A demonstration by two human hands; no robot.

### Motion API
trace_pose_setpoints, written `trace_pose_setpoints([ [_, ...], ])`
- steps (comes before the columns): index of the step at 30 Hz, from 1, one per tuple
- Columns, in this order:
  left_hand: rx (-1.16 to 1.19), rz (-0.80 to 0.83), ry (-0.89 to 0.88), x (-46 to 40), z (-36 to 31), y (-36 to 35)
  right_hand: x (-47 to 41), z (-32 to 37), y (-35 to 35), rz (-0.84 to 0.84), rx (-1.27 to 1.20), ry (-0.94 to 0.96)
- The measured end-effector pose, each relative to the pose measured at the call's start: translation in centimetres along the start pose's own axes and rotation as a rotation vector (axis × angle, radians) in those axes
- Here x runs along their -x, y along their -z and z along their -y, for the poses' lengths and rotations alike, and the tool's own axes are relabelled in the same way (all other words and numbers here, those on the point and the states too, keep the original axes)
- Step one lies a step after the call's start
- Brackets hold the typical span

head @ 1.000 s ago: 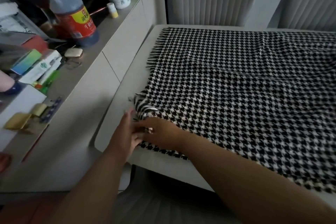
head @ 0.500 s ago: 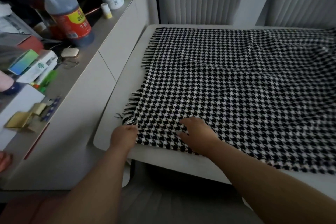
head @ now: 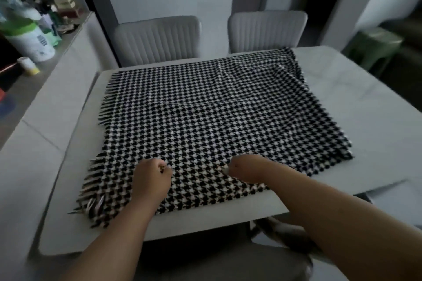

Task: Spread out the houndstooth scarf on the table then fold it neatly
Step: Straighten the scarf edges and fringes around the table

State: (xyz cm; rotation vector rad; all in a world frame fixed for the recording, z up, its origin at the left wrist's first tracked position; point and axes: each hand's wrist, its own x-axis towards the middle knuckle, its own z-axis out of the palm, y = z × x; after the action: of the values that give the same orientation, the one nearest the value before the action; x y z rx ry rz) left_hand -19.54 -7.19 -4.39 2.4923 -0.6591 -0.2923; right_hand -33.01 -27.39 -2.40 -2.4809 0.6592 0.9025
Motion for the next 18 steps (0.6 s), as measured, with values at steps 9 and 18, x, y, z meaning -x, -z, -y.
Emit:
trace_pose_setpoints([
  [9,0.017,0.287,-0.175,0.0,-10.1,-5.2,5.6,-14.0,1.1,-0.234,-0.168,-0.29],
  [18,0.028,0.451,-0.242,0.6,-20.3,-11.4,6.5,-29.1,1.5,-0.466,-0.425,-0.492],
])
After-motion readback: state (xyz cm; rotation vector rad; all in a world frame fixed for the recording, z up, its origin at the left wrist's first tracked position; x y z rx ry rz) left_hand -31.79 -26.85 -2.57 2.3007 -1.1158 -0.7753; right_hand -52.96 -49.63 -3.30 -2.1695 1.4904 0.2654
